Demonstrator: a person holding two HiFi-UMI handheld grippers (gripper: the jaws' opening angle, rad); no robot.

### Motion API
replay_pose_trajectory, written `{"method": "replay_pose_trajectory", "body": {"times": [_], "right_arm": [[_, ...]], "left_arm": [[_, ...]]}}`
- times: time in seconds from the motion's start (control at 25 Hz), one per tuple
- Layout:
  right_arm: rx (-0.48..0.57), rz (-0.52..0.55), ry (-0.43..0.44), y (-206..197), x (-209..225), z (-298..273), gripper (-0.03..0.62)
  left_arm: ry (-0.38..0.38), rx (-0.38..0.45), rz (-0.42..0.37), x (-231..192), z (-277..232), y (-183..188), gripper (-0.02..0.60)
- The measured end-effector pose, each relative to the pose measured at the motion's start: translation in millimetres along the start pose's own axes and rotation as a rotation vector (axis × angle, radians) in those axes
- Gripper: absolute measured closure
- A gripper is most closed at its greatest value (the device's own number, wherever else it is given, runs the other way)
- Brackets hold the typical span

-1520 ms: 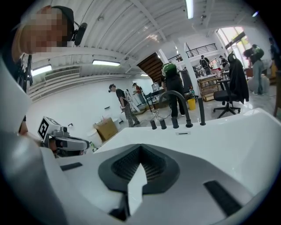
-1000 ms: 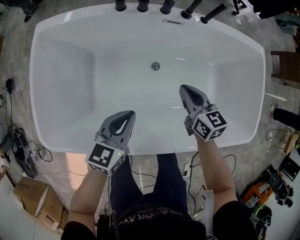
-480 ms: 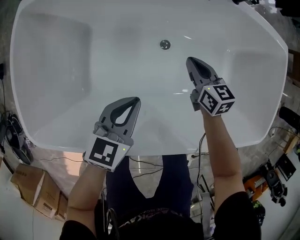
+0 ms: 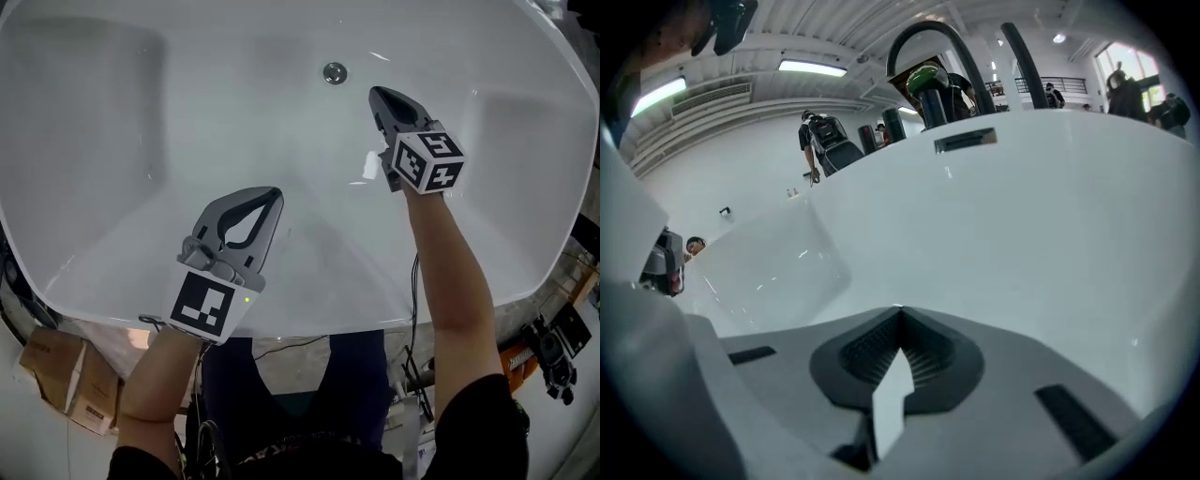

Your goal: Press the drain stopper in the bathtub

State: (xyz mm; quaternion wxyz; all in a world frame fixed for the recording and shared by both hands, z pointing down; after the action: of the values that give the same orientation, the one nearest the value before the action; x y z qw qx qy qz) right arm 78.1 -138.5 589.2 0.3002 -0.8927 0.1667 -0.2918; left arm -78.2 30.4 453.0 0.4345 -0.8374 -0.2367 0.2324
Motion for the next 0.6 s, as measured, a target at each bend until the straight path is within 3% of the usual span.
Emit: {"method": "replay_pose_trajectory", "body": {"times": [0.28,0.6], "right_arm": [[-0.062,0.016,-0.031,-33,36,-50,0.583],[-0.143,0.046,-0.047,-65,62,-109,0.583]], "left_arm": [[-0.09,-0.058,-0.12,4,-24,-28,0.574],[-0.135,-0.118,-0.151,5,-38,-62,0.574]]}}
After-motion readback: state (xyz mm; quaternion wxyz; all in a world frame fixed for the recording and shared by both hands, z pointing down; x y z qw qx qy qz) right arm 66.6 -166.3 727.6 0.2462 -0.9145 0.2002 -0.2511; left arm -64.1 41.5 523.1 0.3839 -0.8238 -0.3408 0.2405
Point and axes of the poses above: the fingertips, and each gripper's own axes: z backward along the fingers, x to its right, y out of its top, the point moved 3 cm from there along z, backward along the fingers, and after that the axes turned 12 degrees about -z, right-handed, at the moved point
